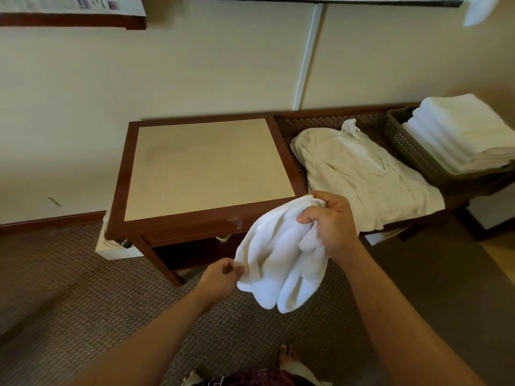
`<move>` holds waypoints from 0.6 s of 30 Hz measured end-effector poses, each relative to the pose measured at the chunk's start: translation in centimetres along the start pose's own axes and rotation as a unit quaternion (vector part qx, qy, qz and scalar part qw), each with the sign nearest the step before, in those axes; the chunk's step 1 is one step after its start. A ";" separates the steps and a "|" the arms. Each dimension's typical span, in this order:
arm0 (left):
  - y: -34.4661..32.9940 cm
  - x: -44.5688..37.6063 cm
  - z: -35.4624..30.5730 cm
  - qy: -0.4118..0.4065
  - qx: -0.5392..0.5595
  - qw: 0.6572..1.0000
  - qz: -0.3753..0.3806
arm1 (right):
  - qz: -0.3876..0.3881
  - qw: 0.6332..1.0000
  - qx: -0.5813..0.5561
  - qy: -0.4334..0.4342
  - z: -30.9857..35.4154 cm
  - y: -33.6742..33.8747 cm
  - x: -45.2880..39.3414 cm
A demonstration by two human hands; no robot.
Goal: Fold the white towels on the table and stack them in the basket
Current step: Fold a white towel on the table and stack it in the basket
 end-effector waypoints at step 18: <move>11.9 1.0 3.2 0.162 -0.013 0.949 -0.272 | -0.031 0.983 0.177 -0.032 -3.0 -0.3 -0.2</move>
Point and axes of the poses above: each hand's wrist, its own x-axis away from the middle knuckle, its own y-axis out of the back of the hand, z = x × y, the point moved 9 cm from there along -x, towards the middle knuckle, and after that the axes turned 14 degrees about x, right-handed, at the moved point
